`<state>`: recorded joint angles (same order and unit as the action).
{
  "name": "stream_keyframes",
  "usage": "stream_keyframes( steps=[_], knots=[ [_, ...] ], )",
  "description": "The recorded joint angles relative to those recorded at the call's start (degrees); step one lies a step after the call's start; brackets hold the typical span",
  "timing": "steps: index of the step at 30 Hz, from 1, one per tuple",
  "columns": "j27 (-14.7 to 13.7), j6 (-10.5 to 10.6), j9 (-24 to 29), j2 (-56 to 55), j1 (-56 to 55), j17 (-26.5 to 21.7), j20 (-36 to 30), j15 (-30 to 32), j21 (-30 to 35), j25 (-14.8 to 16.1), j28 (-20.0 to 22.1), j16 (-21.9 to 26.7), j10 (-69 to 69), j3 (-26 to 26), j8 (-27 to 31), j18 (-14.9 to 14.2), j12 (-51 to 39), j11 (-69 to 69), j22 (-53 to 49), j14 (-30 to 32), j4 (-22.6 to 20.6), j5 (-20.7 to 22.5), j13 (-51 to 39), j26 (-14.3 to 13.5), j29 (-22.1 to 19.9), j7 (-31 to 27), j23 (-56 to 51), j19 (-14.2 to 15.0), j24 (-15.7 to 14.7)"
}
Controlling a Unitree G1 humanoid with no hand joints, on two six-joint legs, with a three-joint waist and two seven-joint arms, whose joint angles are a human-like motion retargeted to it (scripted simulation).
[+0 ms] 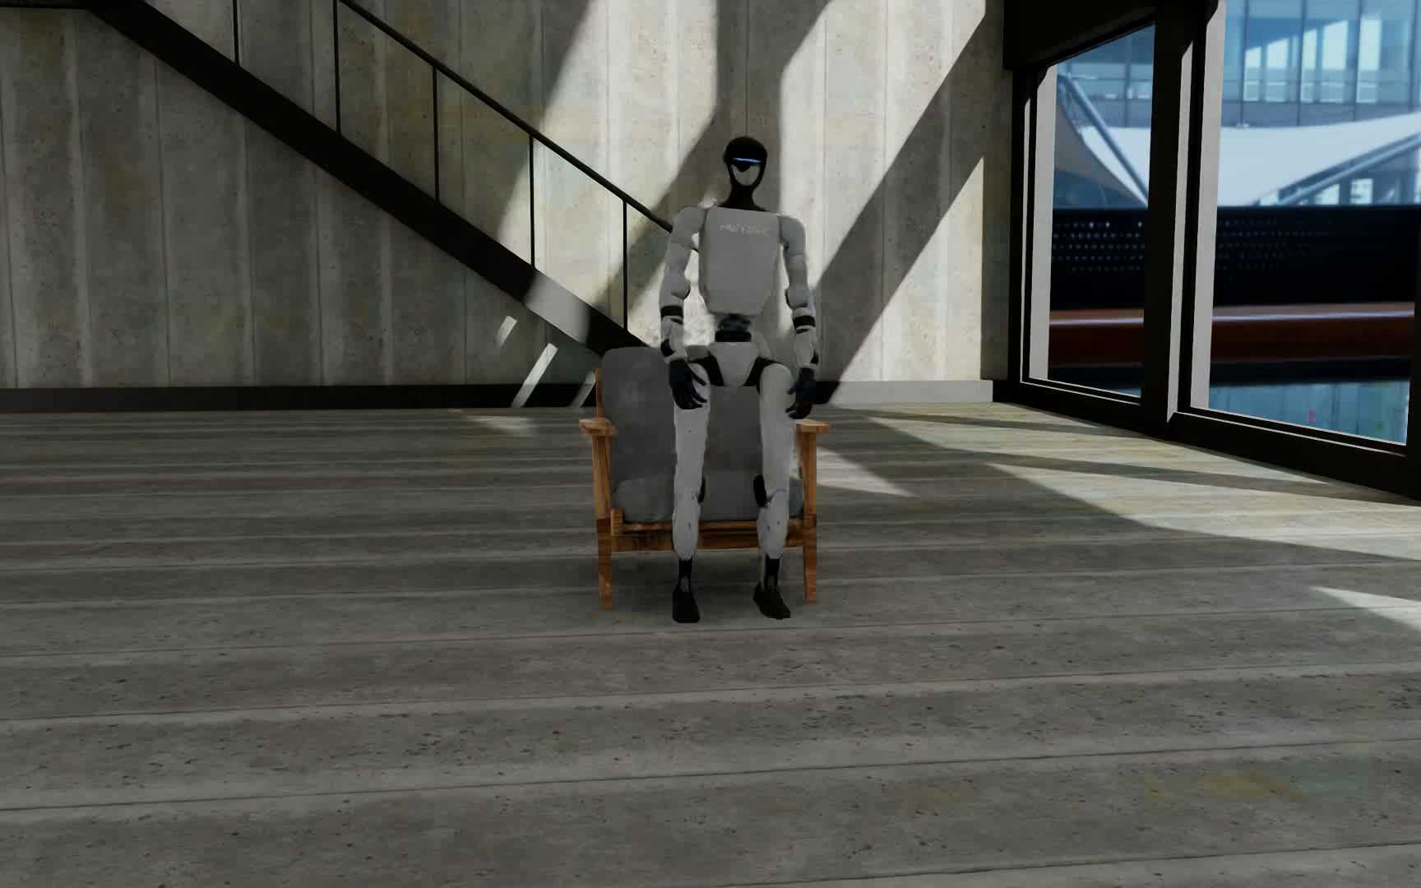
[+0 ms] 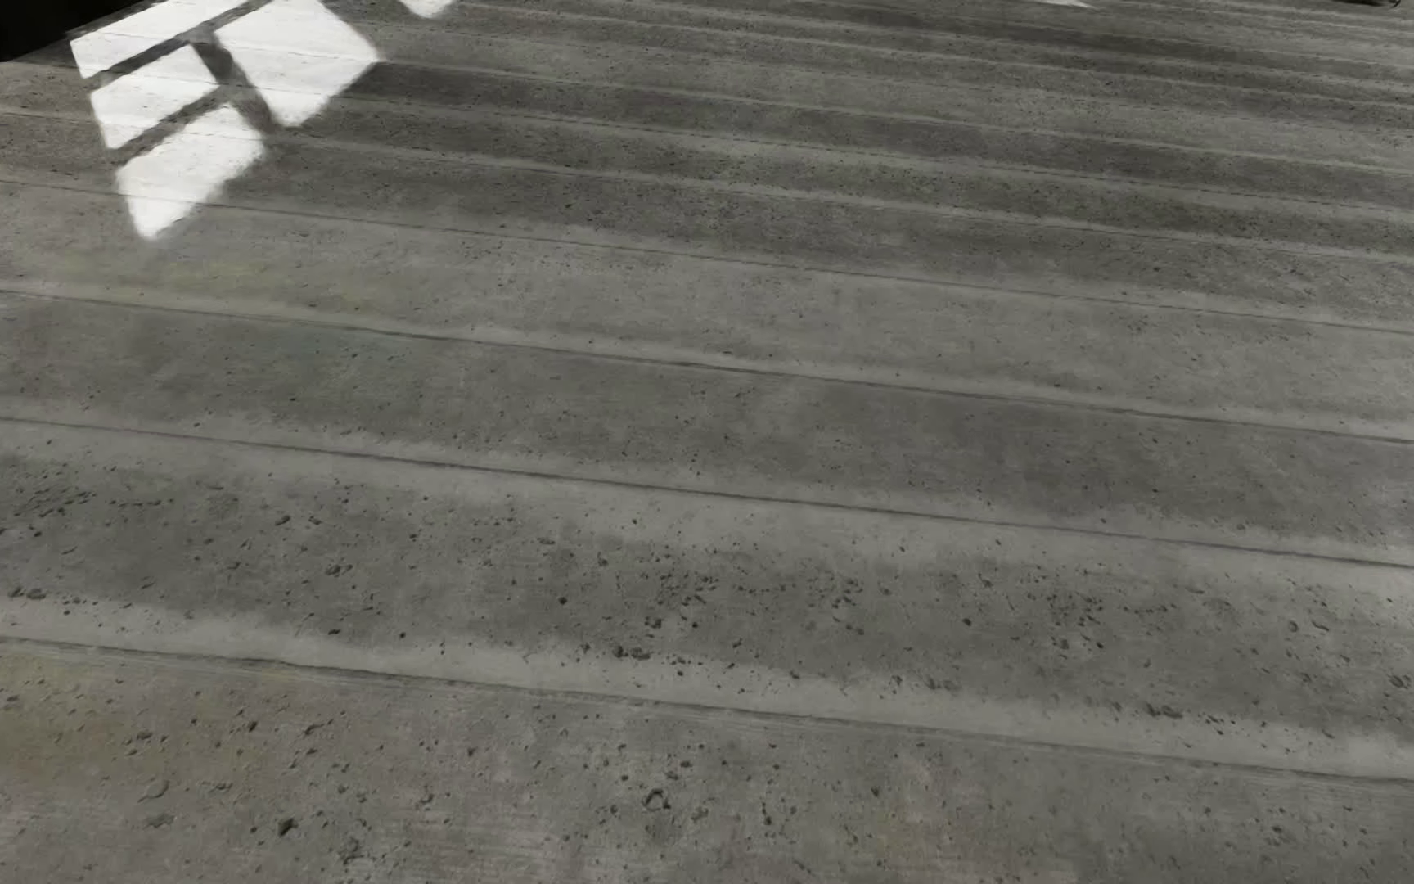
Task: Sit down on the chair
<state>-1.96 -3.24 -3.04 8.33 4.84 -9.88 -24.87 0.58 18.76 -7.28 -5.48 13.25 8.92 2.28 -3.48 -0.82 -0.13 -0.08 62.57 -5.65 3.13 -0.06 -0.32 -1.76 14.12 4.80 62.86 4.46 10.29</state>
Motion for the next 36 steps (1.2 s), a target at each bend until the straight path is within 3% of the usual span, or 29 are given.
stream_keyframes(
  steps=[1,2,3,5,7,9,11,17,22,25,28,31,33,35,36],
  knots=[
    [-0.44,-0.14,0.23,-0.04,-0.13,0.02,-0.72,-0.05,0.46,-1.5,0.42,1.71,0.05,0.19,-0.14,0.17,-0.98,0.03,-0.52,0.15,-0.04,0.08,-0.47,1.26,-0.58,-0.07,-0.9,-0.15,-1.41],
    [0.24,-0.09,0.25,0.22,-0.05,-1.61,-1.53,-0.15,0.76,-0.66,-0.52,4.01,0.22,0.21,-0.35,-0.12,-1.23,0.03,-2.12,0.11,0.12,0.02,-1.09,1.88,-1.15,0.15,-1.23,-0.11,-0.8],
    [-0.36,0.0,0.08,0.01,-0.19,-3.5,-2.15,-0.07,0.86,-0.37,-2.16,6.4,0.19,0.15,-0.48,-0.38,-1.51,0.04,-3.44,0.14,0.3,-0.12,-1.91,0.53,0.62,0.31,-1.38,0.22,1.26],
    [-1.84,0.15,0.09,0.15,0.25,-7.04,-1.7,-0.09,1.89,-3.4,-3.61,10.08,0.07,0.2,-0.76,-0.13,-1.84,0.16,-4.0,0.05,0.15,0.0,-2.96,-1.09,3.18,0.68,-2.08,0.16,4.21],
    [-2.78,0.12,-0.02,0.41,0.52,-8.53,-0.77,-0.11,1.1,-3.7,-0.82,11.35,0.05,0.12,-0.67,-0.22,-2.12,0.1,-0.14,-0.08,0.2,0.06,-3.59,-0.03,-0.43,0.75,1.48,0.03,2.78],
    [-2.04,0.02,-0.17,0.86,0.9,-8.31,0.63,-0.16,-0.8,-1.02,3.46,11.23,0.0,0.12,-0.79,-0.46,-2.16,-0.12,4.37,-0.24,0.35,0.12,-3.9,1.5,-6.83,1.2,7.5,0.03,0.26],
    [-1.01,0.02,-0.44,0.63,1.19,-7.88,1.44,-0.24,-2.04,1.71,5.57,10.87,-0.03,0.15,-0.77,-0.33,-1.7,0.33,6.41,-0.4,0.34,0.21,-3.7,2.13,-10.72,1.41,11.25,-0.03,-0.19],
    [-2.66,-0.09,-0.69,0.86,1.16,-6.81,0.88,-0.04,-1.11,-1.38,2.62,8.11,-0.03,0.13,-0.67,-0.27,0.53,-0.15,2.07,-0.47,0.3,0.1,-0.56,0.41,-6.09,1.26,6.05,0.19,2.16],
    [-1.13,-0.11,1.09,-0.04,0.89,-3.56,-2.1,0.16,0.3,0.11,0.37,3.64,0.01,0.02,-0.49,0.16,-0.69,1.08,-0.06,0.15,0.02,-0.06,-0.99,1.17,-3.98,1.06,3.94,0.03,1.64],
    [0.23,-0.06,3.82,-1.68,0.13,-3.38,-3.94,0.09,2.37,1.24,-2.02,4.01,1.41,0.01,-0.25,0.72,-3.02,3.86,-2.41,0.38,-0.37,-0.24,-3.03,1.48,-1.42,1.02,1.19,-0.15,1.15],
    [1.0,0.02,7.12,-5.82,-3.83,-3.84,-7.94,-0.45,5.92,-0.21,-6.68,5.9,6.41,-0.42,0.1,1.25,-7.23,9.15,-5.52,-0.2,-0.43,-0.48,-6.66,0.62,-0.36,0.1,-2.25,-0.55,2.83],
    [0.37,0.01,12.15,-13.74,-9.32,-5.32,-12.15,-2.03,10.73,-1.71,-8.25,7.4,12.39,-0.51,0.93,0.92,-12.21,18.82,-9.2,-0.82,-0.23,-1.67,-12.11,-0.2,-0.04,-0.96,-6.08,0.42,4.64],
    [0.02,0.14,16.28,-19.54,-15.01,-6.85,-15.78,-2.7,13.07,-1.5,-8.69,8.46,17.45,-0.57,0.97,-0.12,-16.53,23.94,-12.28,-1.22,0.28,-2.7,-16.21,-0.75,-0.76,-1.61,-8.8,1.26,5.32],
    [-0.25,0.27,21.04,-24.38,-19.9,-8.12,-21.36,-2.85,15.8,-1.23,-6.7,9.38,21.8,-0.53,1.15,-0.53,-21.18,27.67,-14.86,-2.92,0.96,-3.34,-20.13,-1.16,-4.08,-2.0,-11.12,2.17,6.58],
    [-4.84,0.85,24.06,-27.38,-22.53,-8.57,-20.81,-3.55,17.16,-1.78,-9.42,10.23,24.62,-0.55,1.96,-0.49,-24.84,30.22,-15.02,-6.25,1.62,-3.02,-22.18,-5.82,-3.76,-3.58,-11.35,2.29,6.39]
  ],
)
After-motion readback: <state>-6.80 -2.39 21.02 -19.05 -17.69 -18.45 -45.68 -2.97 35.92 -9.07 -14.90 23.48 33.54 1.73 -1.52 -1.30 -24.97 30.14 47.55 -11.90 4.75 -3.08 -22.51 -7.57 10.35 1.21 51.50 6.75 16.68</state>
